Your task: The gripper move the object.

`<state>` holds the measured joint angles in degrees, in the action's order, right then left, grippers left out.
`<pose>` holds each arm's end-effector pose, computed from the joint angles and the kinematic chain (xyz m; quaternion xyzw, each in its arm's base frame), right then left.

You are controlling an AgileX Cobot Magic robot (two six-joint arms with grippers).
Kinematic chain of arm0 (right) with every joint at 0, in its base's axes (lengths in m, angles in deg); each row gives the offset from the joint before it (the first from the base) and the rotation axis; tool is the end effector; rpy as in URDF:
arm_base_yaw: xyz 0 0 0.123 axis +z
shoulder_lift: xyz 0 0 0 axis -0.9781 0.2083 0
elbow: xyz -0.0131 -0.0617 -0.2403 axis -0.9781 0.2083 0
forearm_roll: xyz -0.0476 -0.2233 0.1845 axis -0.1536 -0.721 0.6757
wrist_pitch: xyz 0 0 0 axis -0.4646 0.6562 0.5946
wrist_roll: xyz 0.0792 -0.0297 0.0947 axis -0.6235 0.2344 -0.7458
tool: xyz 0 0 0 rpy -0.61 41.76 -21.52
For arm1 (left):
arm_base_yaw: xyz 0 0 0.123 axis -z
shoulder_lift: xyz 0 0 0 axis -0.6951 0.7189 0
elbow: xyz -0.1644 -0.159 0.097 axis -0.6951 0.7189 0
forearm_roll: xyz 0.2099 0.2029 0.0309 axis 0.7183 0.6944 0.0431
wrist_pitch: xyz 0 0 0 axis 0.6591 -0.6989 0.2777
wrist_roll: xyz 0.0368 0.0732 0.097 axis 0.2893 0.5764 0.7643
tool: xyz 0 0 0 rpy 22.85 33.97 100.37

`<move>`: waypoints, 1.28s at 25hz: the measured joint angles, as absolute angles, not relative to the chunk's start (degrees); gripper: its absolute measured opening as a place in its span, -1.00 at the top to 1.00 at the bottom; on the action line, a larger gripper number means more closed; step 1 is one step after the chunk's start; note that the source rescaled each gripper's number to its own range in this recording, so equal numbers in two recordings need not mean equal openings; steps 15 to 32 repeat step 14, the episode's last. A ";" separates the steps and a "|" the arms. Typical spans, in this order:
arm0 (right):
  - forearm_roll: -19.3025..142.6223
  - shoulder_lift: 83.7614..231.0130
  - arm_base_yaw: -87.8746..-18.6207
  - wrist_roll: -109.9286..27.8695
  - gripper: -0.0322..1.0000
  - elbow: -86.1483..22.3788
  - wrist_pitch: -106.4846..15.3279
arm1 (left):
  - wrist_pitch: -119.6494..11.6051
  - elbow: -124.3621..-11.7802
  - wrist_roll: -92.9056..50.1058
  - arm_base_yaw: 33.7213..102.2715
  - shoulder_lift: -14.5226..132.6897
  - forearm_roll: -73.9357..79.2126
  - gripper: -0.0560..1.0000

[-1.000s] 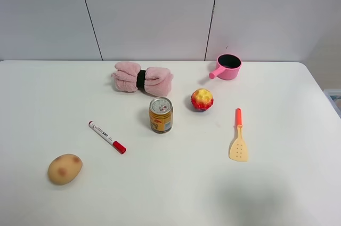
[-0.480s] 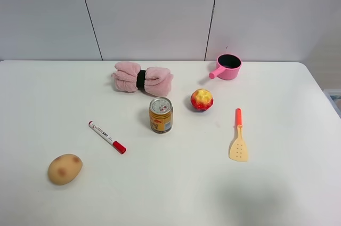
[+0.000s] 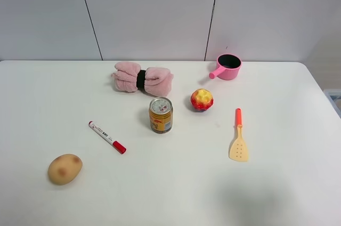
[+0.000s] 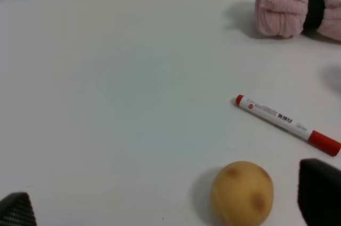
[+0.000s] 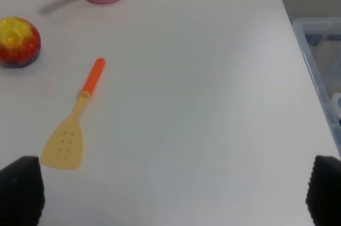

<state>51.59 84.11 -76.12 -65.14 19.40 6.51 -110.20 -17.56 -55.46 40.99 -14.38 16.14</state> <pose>0.1001 -0.0010 0.2818 -0.0037 0.8537 -0.0049 0.5207 0.1000 0.0052 0.2858 -0.0225 0.8462 0.0141 0.5323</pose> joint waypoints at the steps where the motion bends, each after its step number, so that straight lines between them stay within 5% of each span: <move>1: 51.59 84.11 -76.12 -65.14 -1.00 19.40 6.51 | -110.20 -17.56 -55.46 40.99 -14.38 16.14 -0.97; 32: 51.59 84.11 -76.12 -65.14 -1.00 19.40 6.51 | -110.20 -17.56 -55.46 40.99 -14.38 16.14 -0.98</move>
